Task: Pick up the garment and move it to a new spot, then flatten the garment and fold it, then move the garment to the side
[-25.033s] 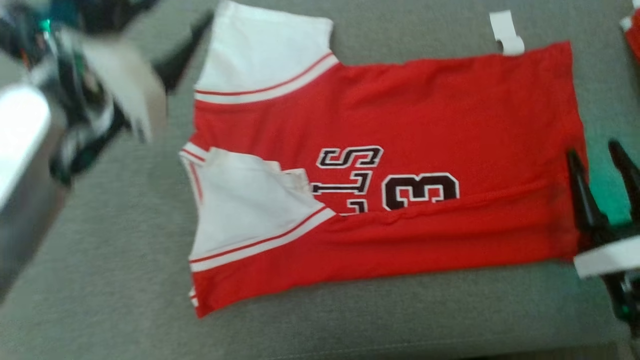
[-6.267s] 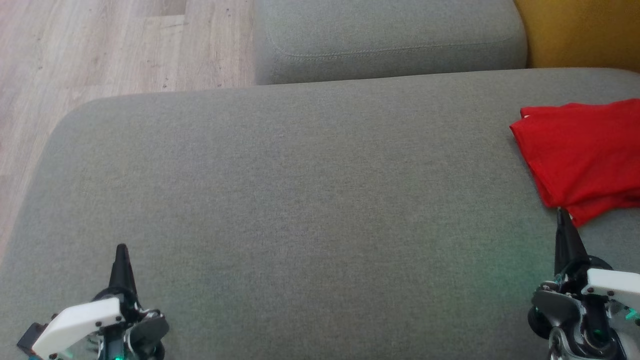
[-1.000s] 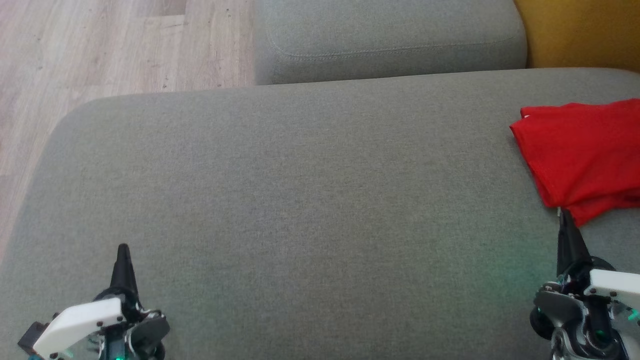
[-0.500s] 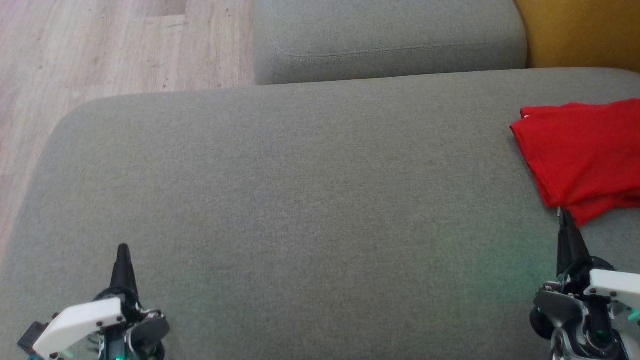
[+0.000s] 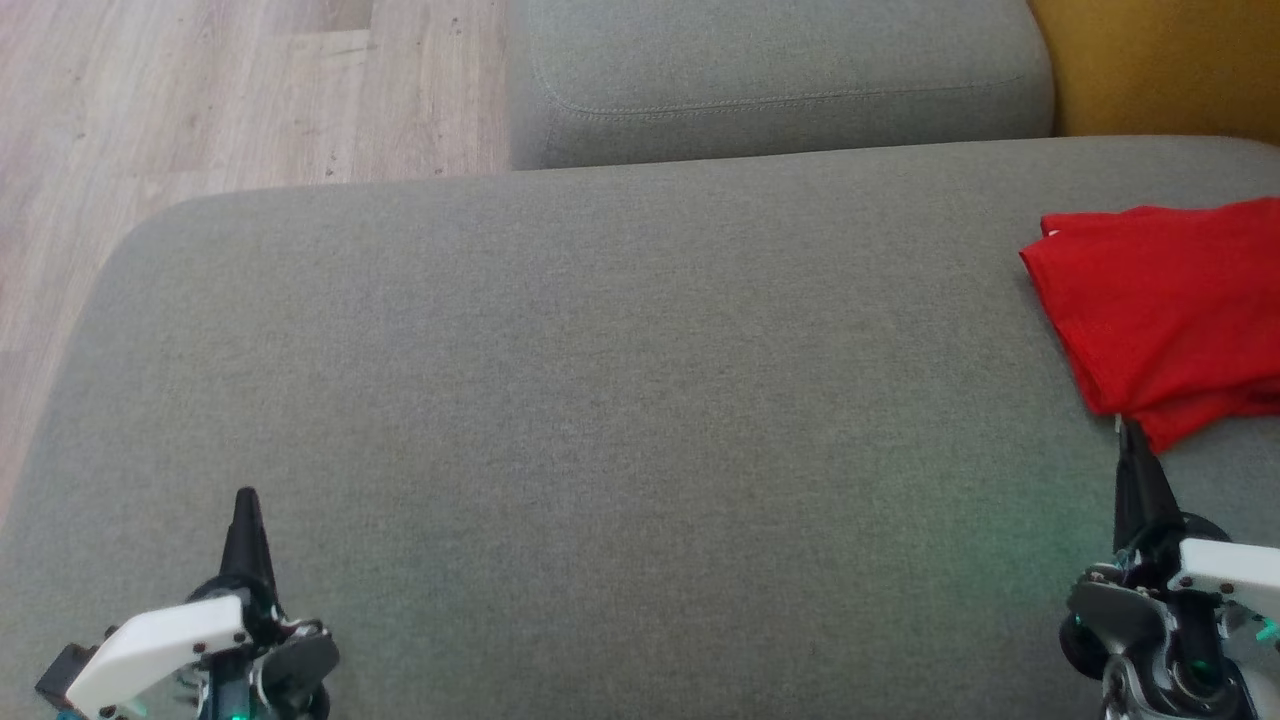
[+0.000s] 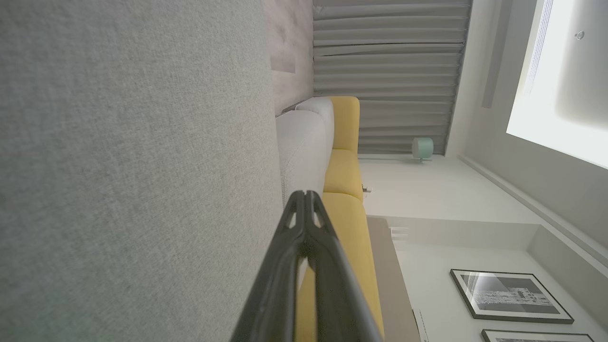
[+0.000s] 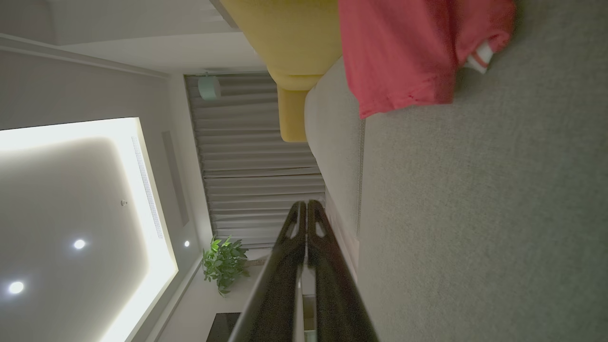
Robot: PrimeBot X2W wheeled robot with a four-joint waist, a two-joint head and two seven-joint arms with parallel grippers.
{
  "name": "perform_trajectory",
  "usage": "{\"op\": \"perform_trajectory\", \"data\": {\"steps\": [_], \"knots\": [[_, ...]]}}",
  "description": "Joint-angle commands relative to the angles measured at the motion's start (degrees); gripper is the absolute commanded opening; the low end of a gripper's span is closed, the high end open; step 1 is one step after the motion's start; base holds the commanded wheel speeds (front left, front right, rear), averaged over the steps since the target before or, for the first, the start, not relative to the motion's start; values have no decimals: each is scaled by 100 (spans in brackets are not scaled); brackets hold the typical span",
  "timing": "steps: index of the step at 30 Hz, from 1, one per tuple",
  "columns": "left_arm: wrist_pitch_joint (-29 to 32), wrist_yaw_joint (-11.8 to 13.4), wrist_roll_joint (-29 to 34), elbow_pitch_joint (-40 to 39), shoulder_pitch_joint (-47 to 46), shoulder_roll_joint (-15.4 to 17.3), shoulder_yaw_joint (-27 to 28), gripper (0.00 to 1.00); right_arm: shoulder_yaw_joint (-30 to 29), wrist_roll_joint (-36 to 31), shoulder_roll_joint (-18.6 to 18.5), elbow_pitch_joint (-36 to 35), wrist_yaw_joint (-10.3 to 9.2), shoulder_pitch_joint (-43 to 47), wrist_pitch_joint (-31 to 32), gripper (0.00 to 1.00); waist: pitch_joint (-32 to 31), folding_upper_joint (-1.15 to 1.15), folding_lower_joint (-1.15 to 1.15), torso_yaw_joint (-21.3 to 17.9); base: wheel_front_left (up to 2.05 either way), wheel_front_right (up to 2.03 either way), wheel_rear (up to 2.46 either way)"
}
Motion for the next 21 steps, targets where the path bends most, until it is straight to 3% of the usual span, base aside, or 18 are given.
{"op": "perform_trajectory", "data": {"steps": [1,21], "knots": [[40,-36,59,-164,-297,19,241,0,116,-50,-32,-177,-4,-291,38,0,0,0,0,0,0,0,0],[42,-36,61,-164,-297,17,244,0,113,-52,-31,-177,-4,-291,40,0,0,0,0,0,0,0,0]]}}
